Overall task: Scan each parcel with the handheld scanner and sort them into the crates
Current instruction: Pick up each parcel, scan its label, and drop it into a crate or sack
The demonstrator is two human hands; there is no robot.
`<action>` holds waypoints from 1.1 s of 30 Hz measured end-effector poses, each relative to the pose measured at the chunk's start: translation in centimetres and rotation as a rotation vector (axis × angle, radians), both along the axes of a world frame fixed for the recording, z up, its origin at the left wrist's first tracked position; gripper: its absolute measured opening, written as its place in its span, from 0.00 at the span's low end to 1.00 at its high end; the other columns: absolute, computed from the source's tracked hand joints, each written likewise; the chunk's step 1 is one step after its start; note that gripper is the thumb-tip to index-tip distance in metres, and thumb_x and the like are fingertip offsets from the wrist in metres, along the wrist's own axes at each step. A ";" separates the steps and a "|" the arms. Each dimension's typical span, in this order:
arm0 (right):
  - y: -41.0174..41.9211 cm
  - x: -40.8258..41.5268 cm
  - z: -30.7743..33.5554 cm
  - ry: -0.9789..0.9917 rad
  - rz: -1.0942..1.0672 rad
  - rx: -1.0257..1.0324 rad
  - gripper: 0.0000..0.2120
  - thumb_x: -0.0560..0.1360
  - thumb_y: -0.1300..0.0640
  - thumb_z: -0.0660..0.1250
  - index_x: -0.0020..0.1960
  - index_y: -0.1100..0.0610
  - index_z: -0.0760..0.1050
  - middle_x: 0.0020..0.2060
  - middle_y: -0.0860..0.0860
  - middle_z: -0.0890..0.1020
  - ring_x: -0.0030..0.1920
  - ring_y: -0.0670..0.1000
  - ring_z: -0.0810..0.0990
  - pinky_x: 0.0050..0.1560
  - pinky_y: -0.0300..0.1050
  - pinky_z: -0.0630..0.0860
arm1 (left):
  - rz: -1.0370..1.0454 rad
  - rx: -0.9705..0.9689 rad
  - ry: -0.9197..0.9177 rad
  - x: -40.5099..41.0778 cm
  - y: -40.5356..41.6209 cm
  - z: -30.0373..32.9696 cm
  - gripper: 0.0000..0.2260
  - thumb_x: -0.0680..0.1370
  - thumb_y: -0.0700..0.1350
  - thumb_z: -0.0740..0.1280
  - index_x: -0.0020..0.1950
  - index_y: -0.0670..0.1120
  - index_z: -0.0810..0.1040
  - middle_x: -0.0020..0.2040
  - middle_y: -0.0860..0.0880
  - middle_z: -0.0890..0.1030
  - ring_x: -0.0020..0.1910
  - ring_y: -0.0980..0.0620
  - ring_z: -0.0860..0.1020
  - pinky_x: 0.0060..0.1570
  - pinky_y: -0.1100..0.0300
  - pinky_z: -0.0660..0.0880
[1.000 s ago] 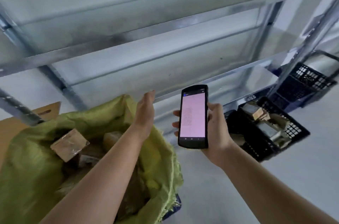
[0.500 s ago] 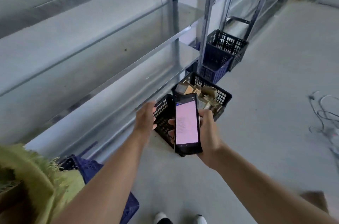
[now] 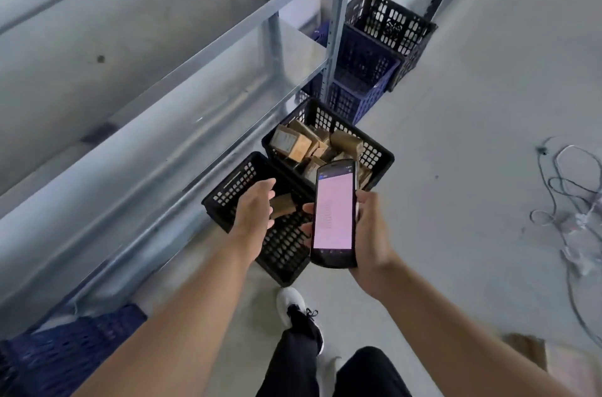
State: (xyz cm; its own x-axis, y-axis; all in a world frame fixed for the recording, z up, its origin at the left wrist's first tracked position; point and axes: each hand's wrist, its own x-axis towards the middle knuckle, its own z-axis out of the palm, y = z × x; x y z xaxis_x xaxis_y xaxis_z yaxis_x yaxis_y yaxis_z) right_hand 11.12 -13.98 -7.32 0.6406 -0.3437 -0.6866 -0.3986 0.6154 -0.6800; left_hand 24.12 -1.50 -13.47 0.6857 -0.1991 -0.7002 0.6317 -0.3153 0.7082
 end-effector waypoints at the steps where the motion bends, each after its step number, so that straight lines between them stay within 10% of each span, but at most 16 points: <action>1: -1.1 1.3 -1.2 0.008 0.011 -0.002 0.29 0.85 0.45 0.44 0.62 0.58 0.80 0.54 0.61 0.88 0.47 0.60 0.83 0.52 0.55 0.79 | -0.001 0.005 0.016 1.0 -0.8 -1.5 0.18 0.86 0.55 0.60 0.74 0.54 0.76 0.70 0.49 0.77 0.68 0.45 0.74 0.74 0.40 0.70; 9: -8.1 13.1 -19.1 -0.009 0.173 -0.035 0.33 0.78 0.39 0.48 0.65 0.60 0.80 0.55 0.60 0.87 0.46 0.55 0.85 0.43 0.46 0.81 | 0.145 0.095 0.117 8.8 -5.7 -20.7 0.11 0.86 0.53 0.60 0.64 0.57 0.78 0.65 0.51 0.76 0.68 0.46 0.74 0.73 0.41 0.70; 14: -10.4 18.8 -33.4 0.002 0.328 -0.088 0.31 0.79 0.40 0.49 0.58 0.57 0.84 0.53 0.60 0.88 0.47 0.56 0.85 0.55 0.58 0.80 | 0.283 0.147 0.221 12.6 -7.3 -37.0 0.16 0.85 0.53 0.61 0.71 0.53 0.78 0.71 0.49 0.76 0.73 0.44 0.72 0.73 0.41 0.70; 19: -11.9 21.6 -44.3 -0.039 0.405 -0.018 0.31 0.78 0.38 0.50 0.57 0.55 0.86 0.54 0.65 0.86 0.49 0.63 0.83 0.56 0.60 0.78 | 0.303 0.200 0.165 14.9 -7.7 -50.0 0.11 0.85 0.51 0.63 0.66 0.54 0.79 0.56 0.57 0.77 0.61 0.53 0.75 0.73 0.46 0.70; 27: -11.7 23.1 -53.4 -0.153 0.497 0.010 0.32 0.79 0.40 0.48 0.62 0.59 0.83 0.56 0.59 0.87 0.50 0.59 0.85 0.53 0.59 0.80 | -0.434 0.670 -0.204 16.7 -5.4 -67.5 0.37 0.75 0.49 0.75 0.81 0.61 0.65 0.83 0.44 0.61 0.81 0.41 0.61 0.80 0.41 0.63; 33: -10.5 23.1 -56.4 -0.163 0.512 -0.006 0.31 0.80 0.41 0.48 0.61 0.58 0.84 0.56 0.59 0.87 0.50 0.60 0.85 0.55 0.66 0.81 | -0.743 0.849 -0.342 16.1 -3.8 -72.8 0.41 0.75 0.47 0.75 0.82 0.60 0.56 0.81 0.43 0.60 0.81 0.30 0.57 0.77 0.35 0.65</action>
State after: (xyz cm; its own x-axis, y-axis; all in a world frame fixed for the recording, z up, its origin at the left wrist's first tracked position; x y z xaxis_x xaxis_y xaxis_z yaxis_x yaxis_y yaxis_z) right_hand 34.23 -24.44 -63.72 0.8257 0.0371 -0.5629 -0.5355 0.3656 -0.7613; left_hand 40.25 -5.28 -86.25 0.7754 -0.1872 -0.6030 -0.0873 -0.9777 0.1912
